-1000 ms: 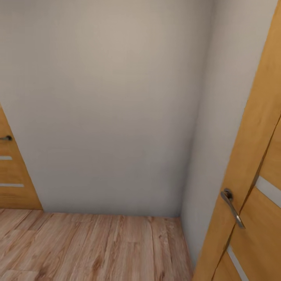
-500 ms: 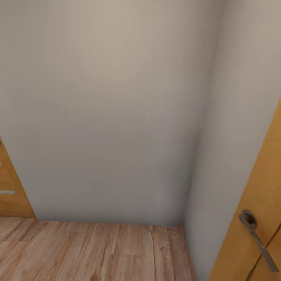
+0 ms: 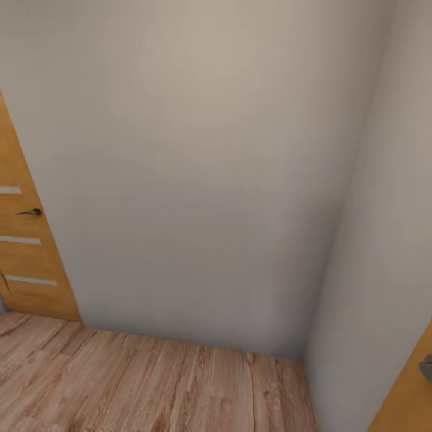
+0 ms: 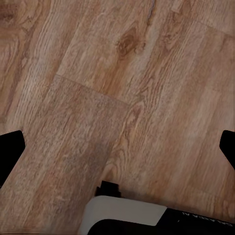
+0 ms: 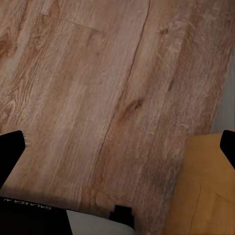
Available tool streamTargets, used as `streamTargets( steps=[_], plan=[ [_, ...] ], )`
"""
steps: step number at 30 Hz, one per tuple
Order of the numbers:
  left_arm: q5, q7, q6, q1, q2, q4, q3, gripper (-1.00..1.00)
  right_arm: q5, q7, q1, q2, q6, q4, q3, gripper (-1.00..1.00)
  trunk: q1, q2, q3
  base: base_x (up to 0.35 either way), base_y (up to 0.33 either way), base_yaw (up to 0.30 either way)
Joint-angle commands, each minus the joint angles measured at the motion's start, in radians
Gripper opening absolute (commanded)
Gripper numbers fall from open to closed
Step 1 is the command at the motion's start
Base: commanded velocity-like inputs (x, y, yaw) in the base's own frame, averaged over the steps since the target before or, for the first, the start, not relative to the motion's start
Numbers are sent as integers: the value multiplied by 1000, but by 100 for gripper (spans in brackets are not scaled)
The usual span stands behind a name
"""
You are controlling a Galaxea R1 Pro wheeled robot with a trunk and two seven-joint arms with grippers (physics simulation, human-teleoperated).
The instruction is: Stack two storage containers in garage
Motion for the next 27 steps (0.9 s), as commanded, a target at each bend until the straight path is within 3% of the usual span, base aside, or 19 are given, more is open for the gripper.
streamTargets(
  steps=[1,27],
  plan=[
    [11,-4,-4,-1,0,2,1,100,5,-2,-2,0,-8,4,5,100,0,-2,-2,0,0,300],
    [11,-4,-5,-1,0,2,1,100,6,-8,-2,1,-6,4,5,100,0,-2,-2,6,0,300]
  ],
)
